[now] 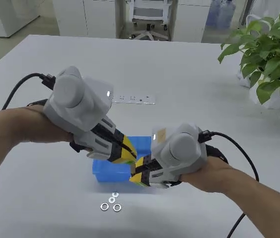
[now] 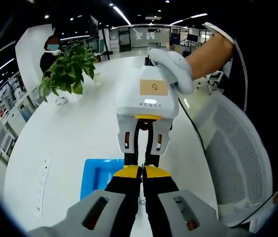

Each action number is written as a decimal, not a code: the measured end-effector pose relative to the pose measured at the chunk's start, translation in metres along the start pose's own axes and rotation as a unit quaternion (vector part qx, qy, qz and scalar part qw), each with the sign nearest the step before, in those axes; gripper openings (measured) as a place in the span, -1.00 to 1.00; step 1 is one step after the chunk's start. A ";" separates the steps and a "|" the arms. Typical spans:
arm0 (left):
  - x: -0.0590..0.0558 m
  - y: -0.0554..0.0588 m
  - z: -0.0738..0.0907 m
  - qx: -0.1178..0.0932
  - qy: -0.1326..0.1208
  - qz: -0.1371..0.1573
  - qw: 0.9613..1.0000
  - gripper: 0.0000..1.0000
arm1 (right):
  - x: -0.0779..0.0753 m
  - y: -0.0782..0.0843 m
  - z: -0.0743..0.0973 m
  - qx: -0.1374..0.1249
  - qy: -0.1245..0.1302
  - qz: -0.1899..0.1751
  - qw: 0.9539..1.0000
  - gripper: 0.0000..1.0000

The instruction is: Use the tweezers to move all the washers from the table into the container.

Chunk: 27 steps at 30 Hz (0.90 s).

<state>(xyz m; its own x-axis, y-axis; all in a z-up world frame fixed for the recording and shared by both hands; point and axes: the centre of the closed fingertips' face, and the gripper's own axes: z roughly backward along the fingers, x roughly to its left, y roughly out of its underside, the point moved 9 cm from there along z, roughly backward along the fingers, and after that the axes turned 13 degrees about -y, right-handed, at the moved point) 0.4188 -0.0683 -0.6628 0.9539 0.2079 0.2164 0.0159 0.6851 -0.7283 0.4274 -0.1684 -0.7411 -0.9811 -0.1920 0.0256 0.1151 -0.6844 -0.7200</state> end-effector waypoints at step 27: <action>0.042 0.011 -0.033 0.003 0.000 0.000 1.000 -0.90 | -0.047 0.023 -0.003 0.005 0.007 -0.017 1.000 -0.81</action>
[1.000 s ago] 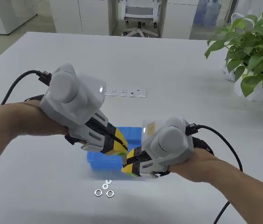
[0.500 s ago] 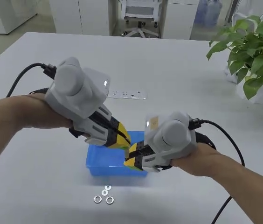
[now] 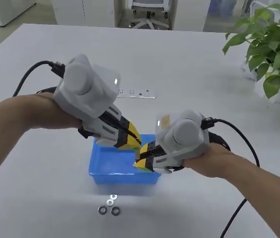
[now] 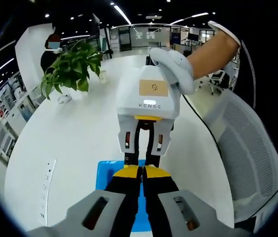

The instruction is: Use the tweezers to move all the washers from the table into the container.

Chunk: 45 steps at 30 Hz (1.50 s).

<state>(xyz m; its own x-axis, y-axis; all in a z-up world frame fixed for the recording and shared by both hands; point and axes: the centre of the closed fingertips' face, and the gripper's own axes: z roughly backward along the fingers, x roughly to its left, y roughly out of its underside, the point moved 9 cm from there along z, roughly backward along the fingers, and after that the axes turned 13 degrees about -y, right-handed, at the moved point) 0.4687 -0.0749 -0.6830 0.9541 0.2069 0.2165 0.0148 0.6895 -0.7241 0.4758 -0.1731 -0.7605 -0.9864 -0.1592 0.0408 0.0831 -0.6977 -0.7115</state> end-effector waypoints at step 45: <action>0.014 0.025 -0.034 0.010 0.008 0.024 1.000 -0.89 | -0.023 0.031 -0.018 0.022 -0.015 -0.036 0.999 -0.77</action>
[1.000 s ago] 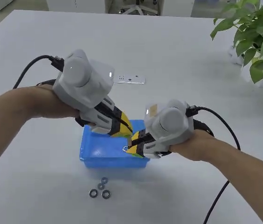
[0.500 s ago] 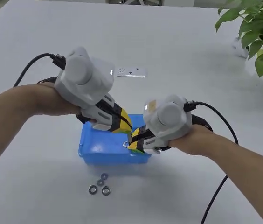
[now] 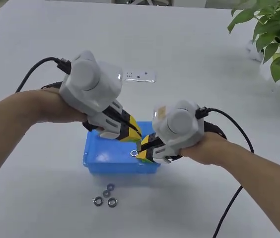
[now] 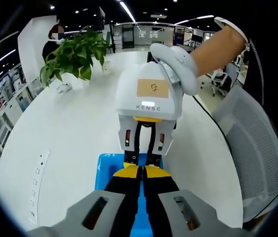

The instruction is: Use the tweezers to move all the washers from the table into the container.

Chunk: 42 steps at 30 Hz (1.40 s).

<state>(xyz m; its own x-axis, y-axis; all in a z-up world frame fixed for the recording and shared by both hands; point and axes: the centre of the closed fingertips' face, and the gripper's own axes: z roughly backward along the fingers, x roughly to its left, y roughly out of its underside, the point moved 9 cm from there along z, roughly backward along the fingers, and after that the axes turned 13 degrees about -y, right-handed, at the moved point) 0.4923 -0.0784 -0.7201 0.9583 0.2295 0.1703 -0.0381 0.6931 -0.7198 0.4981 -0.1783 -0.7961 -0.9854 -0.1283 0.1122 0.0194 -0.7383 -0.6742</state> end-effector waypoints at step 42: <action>-0.029 -0.037 0.052 0.003 -0.024 -0.050 0.998 -0.90 | 0.040 -0.042 0.029 -0.009 0.035 0.041 0.999 -0.76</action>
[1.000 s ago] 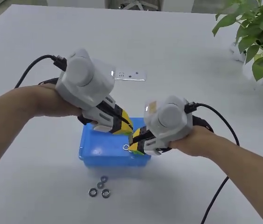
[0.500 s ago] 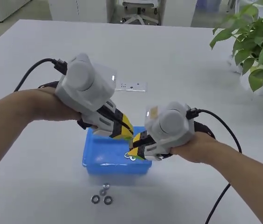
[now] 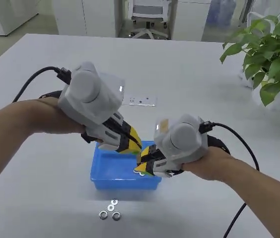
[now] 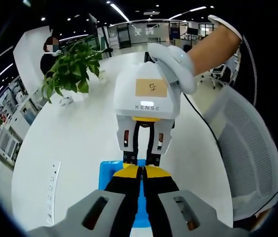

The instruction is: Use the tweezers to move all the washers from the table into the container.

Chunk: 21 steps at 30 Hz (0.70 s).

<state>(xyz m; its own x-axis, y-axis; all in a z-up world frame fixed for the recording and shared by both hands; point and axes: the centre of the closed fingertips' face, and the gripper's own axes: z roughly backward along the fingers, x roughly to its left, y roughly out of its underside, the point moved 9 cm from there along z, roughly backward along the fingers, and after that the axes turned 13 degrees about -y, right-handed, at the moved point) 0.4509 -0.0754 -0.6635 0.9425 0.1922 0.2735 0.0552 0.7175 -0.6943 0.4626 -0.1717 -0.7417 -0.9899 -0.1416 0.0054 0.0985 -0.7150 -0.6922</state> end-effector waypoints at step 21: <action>-0.039 0.015 0.013 0.010 0.005 0.011 1.000 -0.90 | 0.039 -0.004 -0.023 -0.002 -0.020 0.005 1.000 -0.75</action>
<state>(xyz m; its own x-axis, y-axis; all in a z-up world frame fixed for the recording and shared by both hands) 0.4108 -0.0634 -0.6764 0.9466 0.2013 0.2518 0.0280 0.7267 -0.6864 0.4217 -0.1585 -0.7553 -0.9841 -0.1759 0.0262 0.1085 -0.7106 -0.6952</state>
